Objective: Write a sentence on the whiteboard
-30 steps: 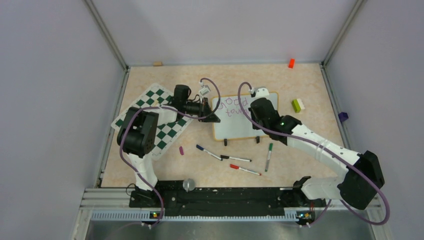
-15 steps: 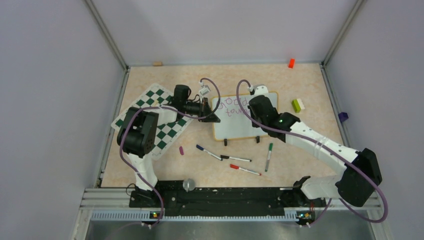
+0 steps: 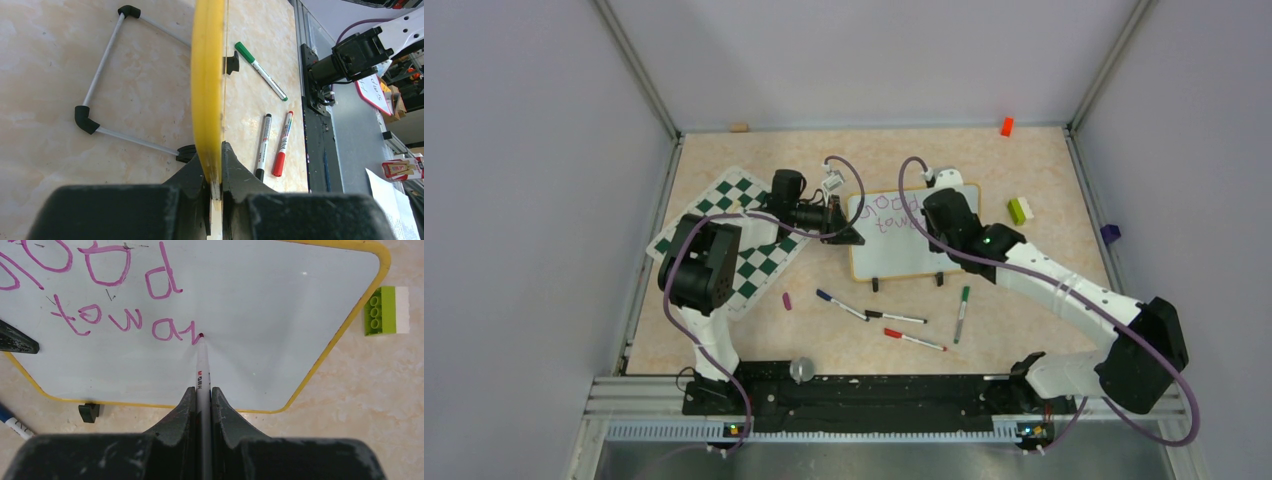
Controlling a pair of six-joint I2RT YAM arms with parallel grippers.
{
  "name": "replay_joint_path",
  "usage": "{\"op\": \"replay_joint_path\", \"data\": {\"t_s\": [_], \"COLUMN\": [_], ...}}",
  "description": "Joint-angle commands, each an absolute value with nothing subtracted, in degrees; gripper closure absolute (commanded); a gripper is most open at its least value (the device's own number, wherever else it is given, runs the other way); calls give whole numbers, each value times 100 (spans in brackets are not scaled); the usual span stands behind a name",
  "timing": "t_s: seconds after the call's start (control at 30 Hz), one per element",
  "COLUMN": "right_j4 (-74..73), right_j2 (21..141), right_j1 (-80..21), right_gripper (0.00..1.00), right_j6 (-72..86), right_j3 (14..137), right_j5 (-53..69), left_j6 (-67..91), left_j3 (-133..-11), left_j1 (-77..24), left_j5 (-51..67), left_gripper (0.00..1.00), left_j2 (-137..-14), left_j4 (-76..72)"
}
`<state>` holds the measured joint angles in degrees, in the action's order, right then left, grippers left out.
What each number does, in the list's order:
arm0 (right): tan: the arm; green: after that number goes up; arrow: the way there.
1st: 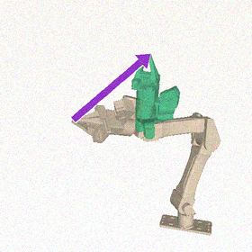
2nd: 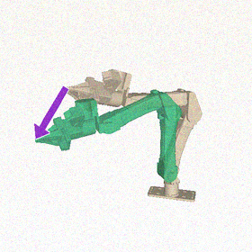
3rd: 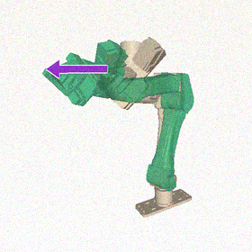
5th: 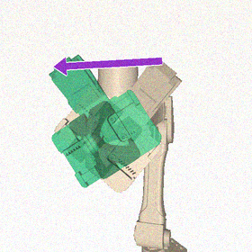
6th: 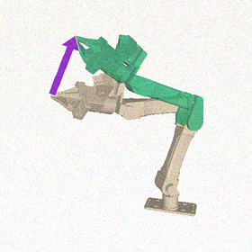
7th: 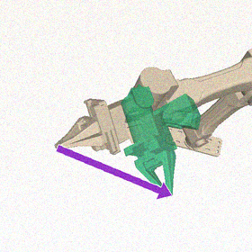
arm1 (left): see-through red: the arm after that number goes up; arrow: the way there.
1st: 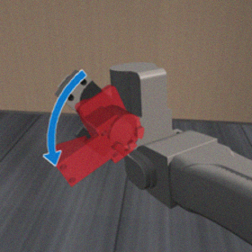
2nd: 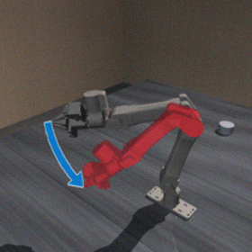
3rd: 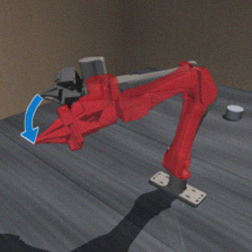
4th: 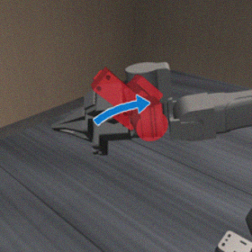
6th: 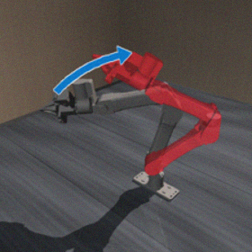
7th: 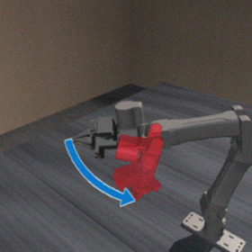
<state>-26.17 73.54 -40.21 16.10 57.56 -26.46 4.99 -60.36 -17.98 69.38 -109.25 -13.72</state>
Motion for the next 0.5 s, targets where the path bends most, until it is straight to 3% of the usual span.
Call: {"op": "replay_joint_path", "data": {"t_s": [0.0, 0.47], "right_j4": [-2312, -2542], "right_j2": [7261, 6646], "right_j1": [-3810, -3796], "right_gripper": [100, 100], "right_j6": [1555, 1637], "right_j3": [6010, 5976], "right_j5": [-2969, -2368], "left_j6": [114, 114], "left_j3": [-6025, -6038], "left_j1": [-1885, -1889], "left_j5": [6796, 6801], "left_gripper": [100, 100], "left_j2": [-10982, -11001], "left_j4": [-1178, -1175]}}
